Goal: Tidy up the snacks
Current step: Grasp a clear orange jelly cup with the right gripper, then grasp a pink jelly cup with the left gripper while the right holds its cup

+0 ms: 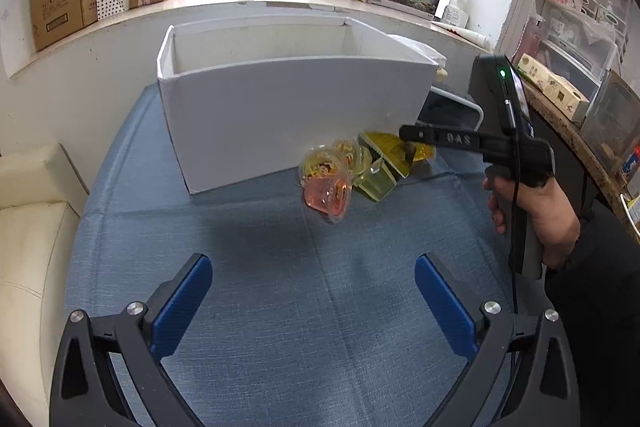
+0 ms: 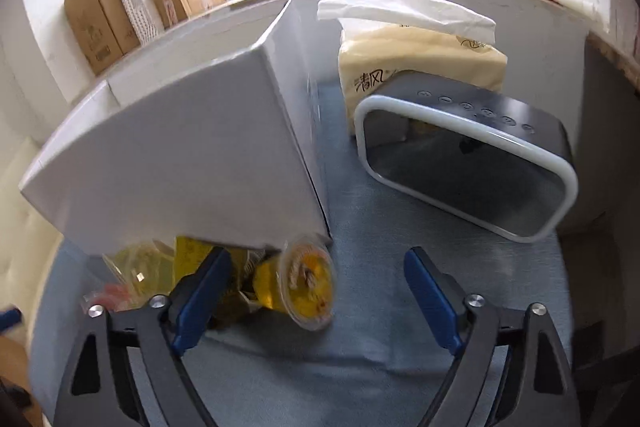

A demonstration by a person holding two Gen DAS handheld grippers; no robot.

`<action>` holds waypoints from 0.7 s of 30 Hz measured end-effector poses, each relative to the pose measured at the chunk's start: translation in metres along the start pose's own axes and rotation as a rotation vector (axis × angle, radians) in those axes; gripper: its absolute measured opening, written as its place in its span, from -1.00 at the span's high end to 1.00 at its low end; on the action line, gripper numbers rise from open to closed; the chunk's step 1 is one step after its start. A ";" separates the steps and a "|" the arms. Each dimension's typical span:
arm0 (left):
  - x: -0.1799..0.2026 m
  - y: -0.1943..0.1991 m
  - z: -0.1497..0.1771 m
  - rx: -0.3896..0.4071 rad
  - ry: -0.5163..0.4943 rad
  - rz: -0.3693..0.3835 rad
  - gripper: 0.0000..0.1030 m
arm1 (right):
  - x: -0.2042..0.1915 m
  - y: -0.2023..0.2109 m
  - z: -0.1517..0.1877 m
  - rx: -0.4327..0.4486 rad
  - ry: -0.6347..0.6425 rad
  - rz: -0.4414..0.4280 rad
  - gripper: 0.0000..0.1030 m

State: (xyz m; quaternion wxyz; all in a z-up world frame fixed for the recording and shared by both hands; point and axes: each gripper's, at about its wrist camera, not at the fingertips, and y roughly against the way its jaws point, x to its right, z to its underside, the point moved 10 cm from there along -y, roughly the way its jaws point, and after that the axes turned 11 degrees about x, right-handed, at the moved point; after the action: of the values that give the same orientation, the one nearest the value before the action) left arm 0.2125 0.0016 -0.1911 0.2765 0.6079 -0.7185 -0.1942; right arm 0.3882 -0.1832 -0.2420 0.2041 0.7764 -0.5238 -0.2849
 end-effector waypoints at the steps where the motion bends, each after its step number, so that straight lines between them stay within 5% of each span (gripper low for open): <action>1: 0.001 -0.001 0.001 -0.004 -0.002 0.002 -1.00 | 0.002 -0.003 0.000 -0.015 -0.031 -0.020 -0.17; 7: 0.005 -0.007 0.005 -0.018 -0.009 0.011 -1.00 | 0.005 0.000 0.010 -0.012 0.026 -0.005 0.01; 21: 0.013 -0.034 0.003 -0.016 -0.026 0.004 -1.00 | -0.001 0.039 0.017 0.063 0.035 -0.038 0.03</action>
State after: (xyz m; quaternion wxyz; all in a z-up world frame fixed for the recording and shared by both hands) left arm 0.2359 -0.0176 -0.2122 0.2724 0.6016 -0.7217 -0.2075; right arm 0.3496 -0.1971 -0.2304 0.1832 0.7970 -0.5141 -0.2585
